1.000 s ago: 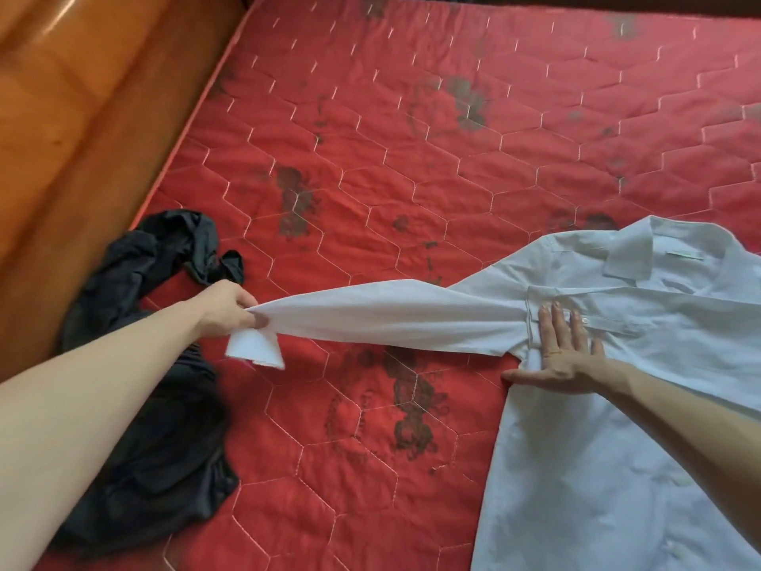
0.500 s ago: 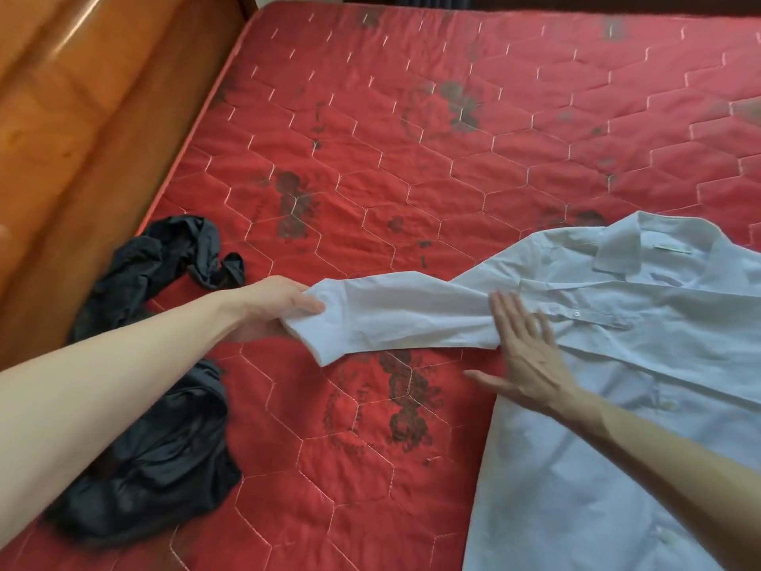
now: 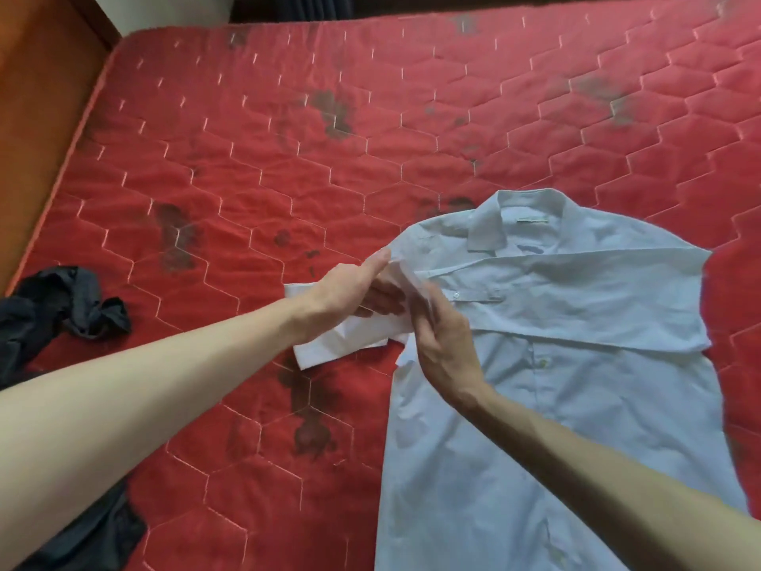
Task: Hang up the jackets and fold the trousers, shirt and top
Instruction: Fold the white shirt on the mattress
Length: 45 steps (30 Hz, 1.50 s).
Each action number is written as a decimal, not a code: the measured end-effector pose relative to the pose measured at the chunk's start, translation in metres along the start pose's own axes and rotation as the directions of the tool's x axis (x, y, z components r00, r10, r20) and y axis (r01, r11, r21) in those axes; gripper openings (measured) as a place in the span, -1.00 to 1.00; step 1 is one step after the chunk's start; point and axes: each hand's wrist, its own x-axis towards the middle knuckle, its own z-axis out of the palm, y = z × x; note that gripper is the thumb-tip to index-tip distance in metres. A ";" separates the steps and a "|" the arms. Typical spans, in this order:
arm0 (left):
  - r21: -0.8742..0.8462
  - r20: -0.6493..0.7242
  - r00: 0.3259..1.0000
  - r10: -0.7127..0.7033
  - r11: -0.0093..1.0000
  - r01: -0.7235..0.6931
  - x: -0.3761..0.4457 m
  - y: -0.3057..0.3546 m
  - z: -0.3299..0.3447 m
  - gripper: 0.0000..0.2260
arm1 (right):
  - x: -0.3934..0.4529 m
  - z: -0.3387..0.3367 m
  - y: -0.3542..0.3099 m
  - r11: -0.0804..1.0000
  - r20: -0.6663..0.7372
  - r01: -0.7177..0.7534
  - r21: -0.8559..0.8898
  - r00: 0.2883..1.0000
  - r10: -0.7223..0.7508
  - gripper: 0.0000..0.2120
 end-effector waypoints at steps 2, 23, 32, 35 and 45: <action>0.164 -0.206 0.968 0.141 0.981 -0.108 0.018 0.004 0.022 -0.47 | 0.011 -0.041 0.012 0.999 -0.066 -0.034 0.042 0.997 0.037 -0.82; 0.965 -0.164 0.916 0.365 0.250 0.074 0.160 -0.017 0.077 -0.61 | 0.048 -0.333 0.197 0.694 -0.473 -0.609 -0.384 0.775 0.419 -0.74; 0.879 -0.360 0.784 0.506 0.466 0.103 0.164 -0.020 0.071 -0.74 | 0.038 -0.319 0.202 0.602 -0.518 -0.679 -0.421 0.724 0.455 -0.53; 0.708 -0.534 0.759 0.374 0.688 0.159 0.137 -0.036 0.093 -0.59 | 0.016 -0.303 0.197 0.599 -0.560 -0.693 -0.403 0.704 0.437 -0.41; 0.557 -0.623 0.768 0.149 0.774 0.301 -0.021 -0.167 0.187 -0.69 | -0.132 -0.268 0.192 0.589 -0.598 -0.704 -0.396 0.684 0.417 -0.46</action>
